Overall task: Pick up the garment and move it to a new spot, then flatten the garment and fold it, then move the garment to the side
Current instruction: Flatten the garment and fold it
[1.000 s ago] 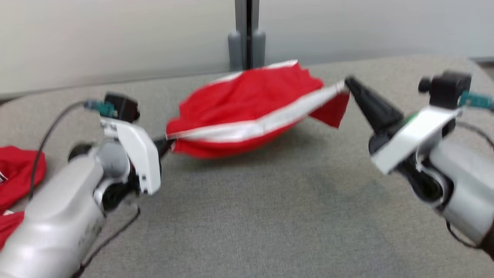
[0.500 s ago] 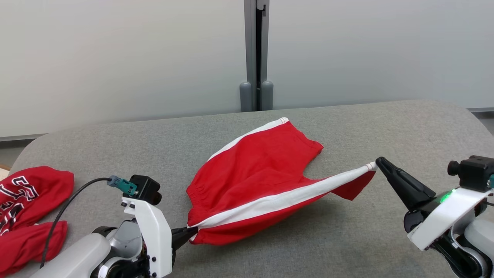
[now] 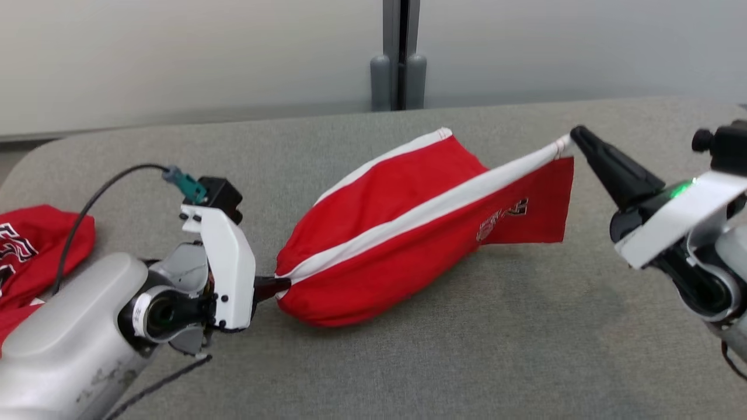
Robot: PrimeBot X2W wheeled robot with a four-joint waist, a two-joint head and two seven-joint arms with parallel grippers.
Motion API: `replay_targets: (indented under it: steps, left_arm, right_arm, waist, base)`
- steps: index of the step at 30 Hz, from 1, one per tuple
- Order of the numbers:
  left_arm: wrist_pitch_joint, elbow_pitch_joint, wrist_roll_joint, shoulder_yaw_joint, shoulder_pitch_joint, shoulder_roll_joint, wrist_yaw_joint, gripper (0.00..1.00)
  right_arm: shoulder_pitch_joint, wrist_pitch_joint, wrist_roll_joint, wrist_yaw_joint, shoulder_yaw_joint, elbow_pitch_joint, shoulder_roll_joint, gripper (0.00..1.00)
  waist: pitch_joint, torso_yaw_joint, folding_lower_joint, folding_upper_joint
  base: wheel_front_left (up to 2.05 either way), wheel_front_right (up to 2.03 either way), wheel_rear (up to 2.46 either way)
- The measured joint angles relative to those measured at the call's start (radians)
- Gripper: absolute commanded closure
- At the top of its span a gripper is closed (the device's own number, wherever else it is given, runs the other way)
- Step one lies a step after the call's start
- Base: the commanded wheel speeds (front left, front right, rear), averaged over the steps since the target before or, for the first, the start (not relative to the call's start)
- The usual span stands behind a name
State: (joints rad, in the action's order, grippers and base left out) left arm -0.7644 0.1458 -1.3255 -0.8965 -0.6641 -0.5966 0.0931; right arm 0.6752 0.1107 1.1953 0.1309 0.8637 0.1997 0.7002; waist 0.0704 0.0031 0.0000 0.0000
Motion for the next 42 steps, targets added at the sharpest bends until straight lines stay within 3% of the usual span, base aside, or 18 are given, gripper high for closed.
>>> replay_targets:
  steps: [7, 12, 22, 31, 32, 33, 34, 36, 37, 38, 39, 40, 42]
  left_arm:
    - [-0.176, 0.117, -0.016, -0.009, -0.227, 0.079, -0.041, 1.00]
    - [-0.273, 0.195, -0.036, -0.007, -0.351, 0.130, -0.029, 1.00]
    - [-0.313, 0.323, -0.003, 0.000, -0.529, 0.202, -0.002, 1.00]
    - [-0.292, 0.374, -0.006, 0.025, -0.573, 0.232, -0.004, 1.00]
    - [-0.293, 0.381, -0.006, 0.025, -0.573, 0.234, -0.006, 0.70]
    - [-0.291, 0.385, -0.006, 0.024, -0.573, 0.236, -0.008, 0.10]
    - [-0.290, 0.390, -0.006, 0.024, -0.573, 0.237, -0.009, 0.00]
    - [-0.290, 0.399, -0.006, 0.022, -0.572, 0.237, -0.015, 0.00]
    - [-0.282, 0.404, -0.006, 0.024, -0.571, 0.237, -0.017, 0.00]
    - [-0.281, 0.408, -0.006, 0.024, -0.570, 0.237, -0.019, 0.00]
    - [-0.280, 0.410, -0.006, 0.023, -0.568, 0.237, -0.022, 0.00]
    - [-0.271, 0.413, -0.005, 0.023, -0.567, 0.237, -0.024, 0.00]
    - [-0.261, 0.416, 0.012, 0.013, -0.567, 0.230, -0.035, 0.00]
  right_arm:
    - [0.185, -0.047, 0.008, 0.000, -0.045, 0.124, -0.029, 1.00]
    - [0.318, -0.103, 0.000, 0.000, -0.023, 0.224, -0.069, 1.00]
    - [0.516, -0.153, 0.011, 0.000, 0.053, 0.430, -0.150, 1.00]
    - [0.616, -0.149, 0.037, 0.000, 0.112, 0.547, -0.185, 1.00]
    - [0.621, -0.146, 0.037, 0.000, 0.118, 0.557, -0.188, 1.00]
    - [0.625, -0.139, 0.039, 0.000, 0.123, 0.569, -0.192, 1.00]
    - [0.629, -0.134, 0.042, 0.000, 0.129, 0.577, -0.196, 1.00]
    - [0.634, -0.126, 0.048, 0.000, 0.144, 0.599, -0.204, 1.00]
    - [0.634, -0.118, 0.050, 0.000, 0.150, 0.610, -0.208, 0.74]
    - [0.634, -0.109, 0.052, 0.000, 0.155, 0.620, -0.214, 0.20]
    - [0.633, -0.098, 0.053, 0.000, 0.160, 0.630, -0.218, 0.20]
    - [0.631, -0.083, 0.056, 0.000, 0.163, 0.636, -0.222, 0.00]
    - [0.623, -0.040, 0.063, 0.000, 0.167, 0.645, -0.231, 0.00]
  waist:
    - [0.161, 0.019, 0.0000, 0.0000]
    - [0.267, 0.040, 0.0000, -0.0001]
    - [0.434, 0.104, 0.0000, 0.0000]
    - [0.472, 0.147, 0.0000, -0.0001]
    - [0.472, 0.148, 0.0000, -0.0001]
    - [0.471, 0.149, 0.0000, 0.0000]
    - [0.469, 0.150, 0.0000, 0.0000]
    - [0.463, 0.150, 0.0000, 0.0000]
    - [0.459, 0.150, 0.0000, -0.0001]
    - [0.454, 0.150, 0.0000, 0.0000]
    - [0.449, 0.150, 0.0000, 0.0000]
    - [0.443, 0.150, 0.0000, 0.0000]
    - [0.430, 0.150, 0.0000, 0.0000]
  base:
    - [0.00, 0.00, 0.00]
    - [0.00, 0.00, 0.00]
    - [0.00, 0.00, 0.00]
    - [0.00, 0.00, 0.00]
    - [0.00, 0.00, 0.00]
    - [0.00, 0.00, 0.00]
    - [0.00, 0.00, 0.00]
    - [0.00, 0.00, 0.00]
    - [0.00, 0.00, 0.00]
    - [0.00, 0.00, 0.00]
    - [0.00, 0.00, 0.00]
    - [0.00, 0.00, 0.00]
    - [0.00, 0.00, 0.00]
